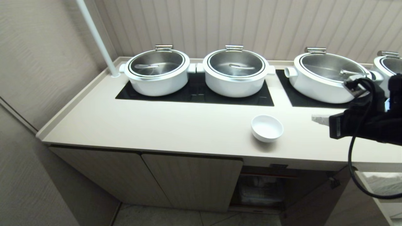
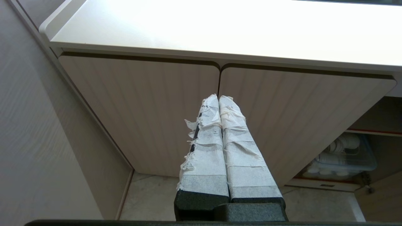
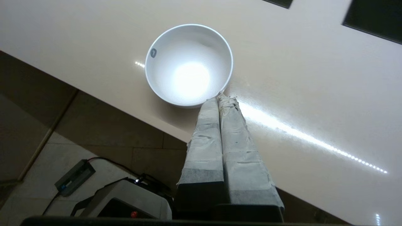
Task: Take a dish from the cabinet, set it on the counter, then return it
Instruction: Pick up the bowl from the table
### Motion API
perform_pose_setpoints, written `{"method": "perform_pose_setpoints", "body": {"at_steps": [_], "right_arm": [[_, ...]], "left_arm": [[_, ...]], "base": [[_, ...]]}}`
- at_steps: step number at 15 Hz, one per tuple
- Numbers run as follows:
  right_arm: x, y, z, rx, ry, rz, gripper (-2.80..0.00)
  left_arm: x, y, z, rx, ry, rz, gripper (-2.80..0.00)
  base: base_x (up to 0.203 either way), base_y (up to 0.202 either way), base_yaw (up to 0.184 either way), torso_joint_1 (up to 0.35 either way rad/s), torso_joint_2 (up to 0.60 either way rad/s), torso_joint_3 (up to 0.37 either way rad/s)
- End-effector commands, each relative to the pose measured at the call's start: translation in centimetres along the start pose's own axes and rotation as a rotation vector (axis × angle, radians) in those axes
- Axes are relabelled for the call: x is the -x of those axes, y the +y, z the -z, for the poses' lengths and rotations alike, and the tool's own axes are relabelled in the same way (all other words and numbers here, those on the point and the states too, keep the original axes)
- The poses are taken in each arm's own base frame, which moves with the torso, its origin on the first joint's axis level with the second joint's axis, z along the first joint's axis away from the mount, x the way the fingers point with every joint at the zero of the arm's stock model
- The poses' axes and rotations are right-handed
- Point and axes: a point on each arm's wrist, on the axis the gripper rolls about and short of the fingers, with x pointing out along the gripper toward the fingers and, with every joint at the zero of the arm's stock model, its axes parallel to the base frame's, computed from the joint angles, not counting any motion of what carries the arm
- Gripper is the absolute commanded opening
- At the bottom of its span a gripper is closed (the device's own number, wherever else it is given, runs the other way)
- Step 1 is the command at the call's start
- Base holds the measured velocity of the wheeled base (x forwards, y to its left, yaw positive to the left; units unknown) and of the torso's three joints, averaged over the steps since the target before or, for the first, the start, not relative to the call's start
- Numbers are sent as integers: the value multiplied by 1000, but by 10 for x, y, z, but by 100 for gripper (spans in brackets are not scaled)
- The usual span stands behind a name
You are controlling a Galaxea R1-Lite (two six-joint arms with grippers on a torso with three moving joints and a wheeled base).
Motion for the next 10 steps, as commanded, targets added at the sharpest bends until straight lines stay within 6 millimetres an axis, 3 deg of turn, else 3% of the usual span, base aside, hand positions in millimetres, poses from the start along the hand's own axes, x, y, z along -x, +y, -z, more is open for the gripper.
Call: {"method": "perform_pose_setpoints", "body": {"at_steps": [1,10], "right_arm": [[-34,2,-9,-3,73,-46,-280],[-79,-1,-41,-33,348,-22,-280]], "left_arm": [[0,0,0,1,-2,0,-280],[0,0,0,1,-2,0,-280]], "base": [[0,0,0,0,0,0],[0,0,0,0,0,0]]}}
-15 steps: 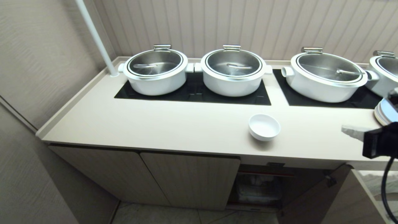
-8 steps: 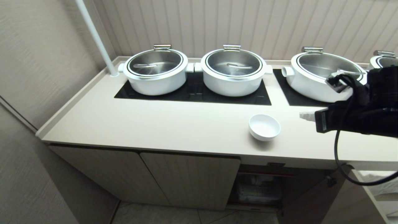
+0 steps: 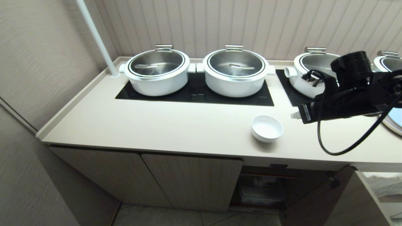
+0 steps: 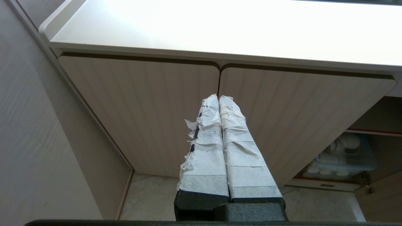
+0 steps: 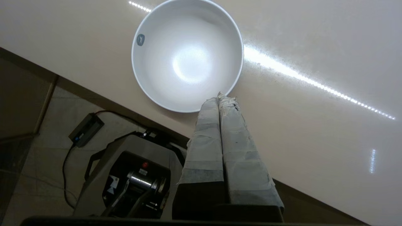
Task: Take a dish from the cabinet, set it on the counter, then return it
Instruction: Pick up the bowl from the table
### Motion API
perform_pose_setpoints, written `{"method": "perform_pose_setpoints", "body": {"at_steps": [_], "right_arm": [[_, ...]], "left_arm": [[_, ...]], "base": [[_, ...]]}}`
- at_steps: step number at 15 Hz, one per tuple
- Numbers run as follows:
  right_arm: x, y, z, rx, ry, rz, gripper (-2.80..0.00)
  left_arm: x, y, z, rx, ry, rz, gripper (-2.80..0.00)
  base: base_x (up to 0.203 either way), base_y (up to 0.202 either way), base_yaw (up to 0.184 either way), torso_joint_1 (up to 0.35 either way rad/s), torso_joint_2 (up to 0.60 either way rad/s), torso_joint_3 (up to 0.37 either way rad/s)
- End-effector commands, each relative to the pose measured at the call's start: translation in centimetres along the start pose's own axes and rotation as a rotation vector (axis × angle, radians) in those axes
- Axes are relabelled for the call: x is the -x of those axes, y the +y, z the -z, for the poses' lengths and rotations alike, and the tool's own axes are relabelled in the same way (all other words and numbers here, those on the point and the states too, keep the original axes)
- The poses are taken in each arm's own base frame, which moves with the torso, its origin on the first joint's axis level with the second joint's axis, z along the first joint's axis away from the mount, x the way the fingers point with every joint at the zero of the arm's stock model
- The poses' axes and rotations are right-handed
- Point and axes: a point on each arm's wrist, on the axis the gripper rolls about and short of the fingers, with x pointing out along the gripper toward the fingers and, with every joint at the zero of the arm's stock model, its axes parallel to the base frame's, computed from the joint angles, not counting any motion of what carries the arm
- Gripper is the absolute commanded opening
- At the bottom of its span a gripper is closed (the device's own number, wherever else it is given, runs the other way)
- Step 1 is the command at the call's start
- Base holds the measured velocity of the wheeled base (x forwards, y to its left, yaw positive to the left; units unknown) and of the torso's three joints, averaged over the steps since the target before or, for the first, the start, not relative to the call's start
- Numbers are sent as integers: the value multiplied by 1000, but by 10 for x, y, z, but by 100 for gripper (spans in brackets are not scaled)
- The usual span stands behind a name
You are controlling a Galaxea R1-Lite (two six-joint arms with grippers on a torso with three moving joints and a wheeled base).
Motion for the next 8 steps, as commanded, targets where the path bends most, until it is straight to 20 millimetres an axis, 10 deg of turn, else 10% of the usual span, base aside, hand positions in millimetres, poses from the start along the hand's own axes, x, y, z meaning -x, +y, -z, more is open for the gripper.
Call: {"method": "perform_pose_setpoints", "body": {"at_steps": [1,8], "right_arm": [[-17,-3,-5,-13,90,-8,-280],[-44,-10,-19,-51,185,12,-280]], "left_arm": [[0,0,0,1,-1,-1,-280],[0,0,0,1,0,-1,-280]], "base": [[0,0,0,0,0,0],[0,0,0,0,0,0]]}}
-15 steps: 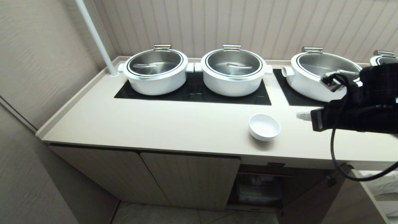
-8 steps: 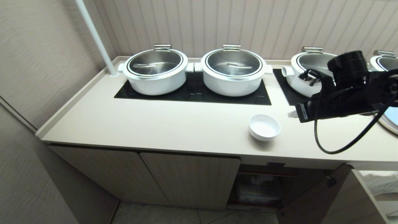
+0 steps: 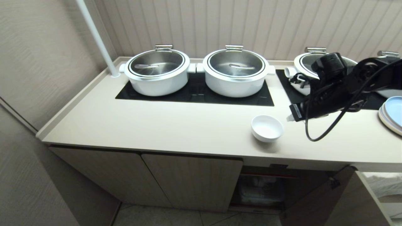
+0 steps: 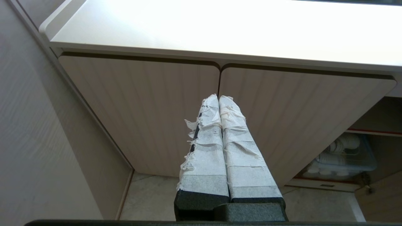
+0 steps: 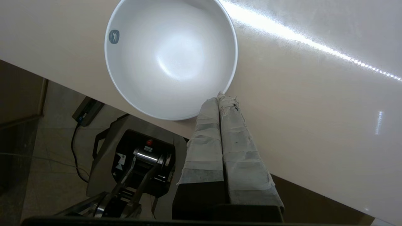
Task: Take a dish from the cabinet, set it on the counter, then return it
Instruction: Pick up the bowl from the table
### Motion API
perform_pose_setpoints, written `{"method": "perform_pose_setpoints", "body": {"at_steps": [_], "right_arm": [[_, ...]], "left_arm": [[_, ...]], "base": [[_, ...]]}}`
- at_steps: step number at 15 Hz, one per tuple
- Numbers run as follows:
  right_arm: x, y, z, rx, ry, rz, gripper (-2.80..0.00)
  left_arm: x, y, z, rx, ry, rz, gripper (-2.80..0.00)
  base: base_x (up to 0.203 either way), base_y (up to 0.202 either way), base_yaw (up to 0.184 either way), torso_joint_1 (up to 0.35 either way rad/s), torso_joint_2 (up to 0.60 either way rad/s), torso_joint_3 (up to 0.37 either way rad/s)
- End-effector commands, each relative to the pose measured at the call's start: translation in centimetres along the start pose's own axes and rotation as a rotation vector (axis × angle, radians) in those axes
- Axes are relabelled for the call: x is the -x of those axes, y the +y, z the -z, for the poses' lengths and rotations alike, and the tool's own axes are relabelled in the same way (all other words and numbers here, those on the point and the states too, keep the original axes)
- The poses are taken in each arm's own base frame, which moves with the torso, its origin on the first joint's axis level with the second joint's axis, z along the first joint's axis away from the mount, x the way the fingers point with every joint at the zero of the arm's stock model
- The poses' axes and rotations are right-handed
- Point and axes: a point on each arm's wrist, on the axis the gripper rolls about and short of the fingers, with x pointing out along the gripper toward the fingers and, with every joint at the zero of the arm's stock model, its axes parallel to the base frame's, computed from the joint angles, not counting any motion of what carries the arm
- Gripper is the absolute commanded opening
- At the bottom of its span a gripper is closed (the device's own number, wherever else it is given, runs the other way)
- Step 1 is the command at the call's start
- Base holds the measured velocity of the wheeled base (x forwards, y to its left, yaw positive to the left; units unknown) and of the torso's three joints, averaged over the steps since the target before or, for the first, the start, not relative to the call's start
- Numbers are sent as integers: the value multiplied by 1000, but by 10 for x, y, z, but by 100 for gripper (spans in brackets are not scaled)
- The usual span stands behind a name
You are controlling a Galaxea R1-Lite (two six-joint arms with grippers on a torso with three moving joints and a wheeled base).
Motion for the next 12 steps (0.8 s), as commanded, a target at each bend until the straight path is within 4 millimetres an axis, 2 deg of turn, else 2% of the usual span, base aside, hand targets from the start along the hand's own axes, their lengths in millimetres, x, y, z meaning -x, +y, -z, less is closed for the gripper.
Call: {"method": "perform_pose_setpoints", "body": {"at_steps": [1,2,3,12], "right_arm": [[-12,-2,-4,-8,25,-2,-280],[-14,-2,-5,-8,28,3,-105],[-16,-3,-5,-9,32,15,0],[-32,-5,-2,-11,60,21,0]], "left_arm": [[0,0,0,1,-1,-1,-280],[0,0,0,1,-1,-1,-280],[0,0,0,1,-1,-1,-280],[0,0,0,1,-1,-1,-280]], "base": [[0,0,0,0,0,0],[0,0,0,0,0,0],[0,0,0,0,0,0],[0,0,0,0,0,0]]}}
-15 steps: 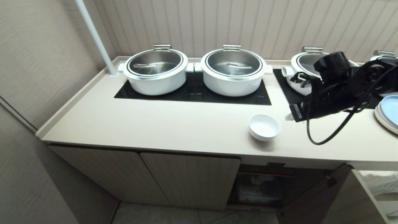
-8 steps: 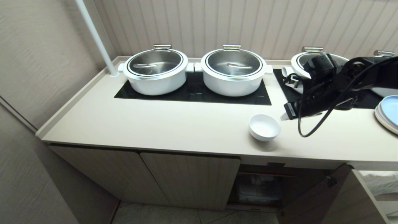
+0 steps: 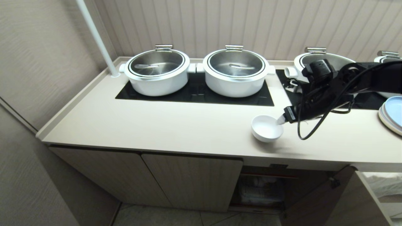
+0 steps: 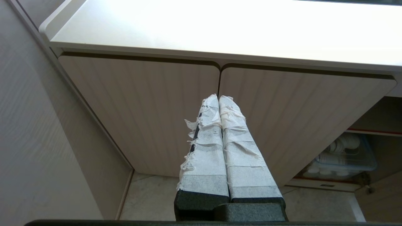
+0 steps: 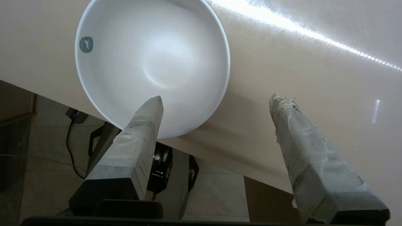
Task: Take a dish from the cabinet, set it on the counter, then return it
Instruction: Pick up the bowl from the table
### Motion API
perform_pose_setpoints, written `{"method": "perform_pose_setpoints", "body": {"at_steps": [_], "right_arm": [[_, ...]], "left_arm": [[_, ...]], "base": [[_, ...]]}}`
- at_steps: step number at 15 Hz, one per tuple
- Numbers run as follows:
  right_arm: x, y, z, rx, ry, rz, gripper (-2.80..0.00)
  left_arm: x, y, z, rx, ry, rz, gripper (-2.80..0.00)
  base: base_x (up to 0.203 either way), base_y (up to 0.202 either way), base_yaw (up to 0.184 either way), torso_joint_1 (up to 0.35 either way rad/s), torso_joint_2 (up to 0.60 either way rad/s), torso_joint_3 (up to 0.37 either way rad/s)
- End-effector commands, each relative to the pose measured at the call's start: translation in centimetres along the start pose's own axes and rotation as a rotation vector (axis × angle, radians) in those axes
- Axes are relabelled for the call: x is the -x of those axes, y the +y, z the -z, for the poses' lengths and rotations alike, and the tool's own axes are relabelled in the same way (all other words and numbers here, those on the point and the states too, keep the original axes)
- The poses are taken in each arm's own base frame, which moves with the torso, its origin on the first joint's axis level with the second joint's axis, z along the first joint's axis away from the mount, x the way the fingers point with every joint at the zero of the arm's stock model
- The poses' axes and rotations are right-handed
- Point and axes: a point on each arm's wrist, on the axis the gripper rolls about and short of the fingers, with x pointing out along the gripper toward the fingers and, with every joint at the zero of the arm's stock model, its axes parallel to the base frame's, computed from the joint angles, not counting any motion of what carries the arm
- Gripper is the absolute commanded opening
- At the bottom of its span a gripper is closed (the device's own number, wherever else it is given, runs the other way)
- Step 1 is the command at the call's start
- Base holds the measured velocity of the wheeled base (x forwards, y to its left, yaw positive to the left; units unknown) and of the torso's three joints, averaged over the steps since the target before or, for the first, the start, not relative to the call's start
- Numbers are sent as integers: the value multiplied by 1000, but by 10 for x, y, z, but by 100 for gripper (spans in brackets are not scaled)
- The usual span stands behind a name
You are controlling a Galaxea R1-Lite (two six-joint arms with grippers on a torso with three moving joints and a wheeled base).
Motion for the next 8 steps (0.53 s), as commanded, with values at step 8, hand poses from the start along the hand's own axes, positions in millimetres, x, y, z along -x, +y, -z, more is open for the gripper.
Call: {"method": "perform_pose_setpoints", "body": {"at_steps": [8], "right_arm": [[-26,0,-4,-1,63,-9,0]], "left_arm": [[0,0,0,1,-1,-1,-280]], "base": [[0,0,0,0,0,0]]}}
